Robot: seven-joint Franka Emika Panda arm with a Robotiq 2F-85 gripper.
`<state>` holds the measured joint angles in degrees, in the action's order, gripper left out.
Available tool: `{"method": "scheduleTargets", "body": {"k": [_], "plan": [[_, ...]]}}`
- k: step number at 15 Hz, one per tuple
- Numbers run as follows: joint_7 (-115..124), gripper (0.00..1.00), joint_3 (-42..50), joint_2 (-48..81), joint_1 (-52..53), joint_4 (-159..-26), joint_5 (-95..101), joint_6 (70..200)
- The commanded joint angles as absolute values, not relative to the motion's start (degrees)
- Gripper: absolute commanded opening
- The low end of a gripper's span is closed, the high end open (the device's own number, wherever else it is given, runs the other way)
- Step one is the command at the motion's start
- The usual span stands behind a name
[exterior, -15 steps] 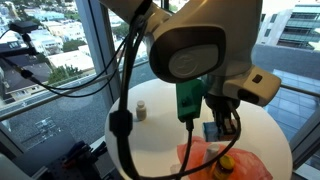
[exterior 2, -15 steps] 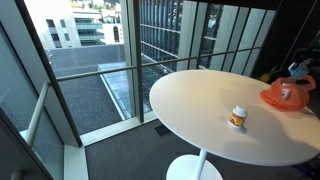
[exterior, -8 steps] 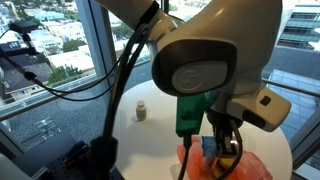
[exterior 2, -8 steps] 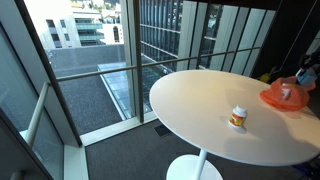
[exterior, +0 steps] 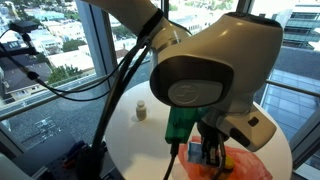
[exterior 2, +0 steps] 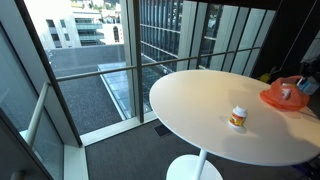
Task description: Pick up the mentos container from the table and put it in the orange plastic bag, pick up the longest white container from the orange plastic bag and put it on the table, pick up the white medicine bottle from the table and put it in the orange plastic bag
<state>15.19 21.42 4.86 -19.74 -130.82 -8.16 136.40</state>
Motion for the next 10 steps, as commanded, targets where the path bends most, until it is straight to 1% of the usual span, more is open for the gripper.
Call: {"method": "scheduleTargets", "body": {"k": [1,10], "plan": [[13.33,0.18,21.03,5.32,-20.31,-130.68,-11.06,134.03],[13.90,0.18,20.94,8.48,-20.50,-129.99,-14.03,133.80]]}}
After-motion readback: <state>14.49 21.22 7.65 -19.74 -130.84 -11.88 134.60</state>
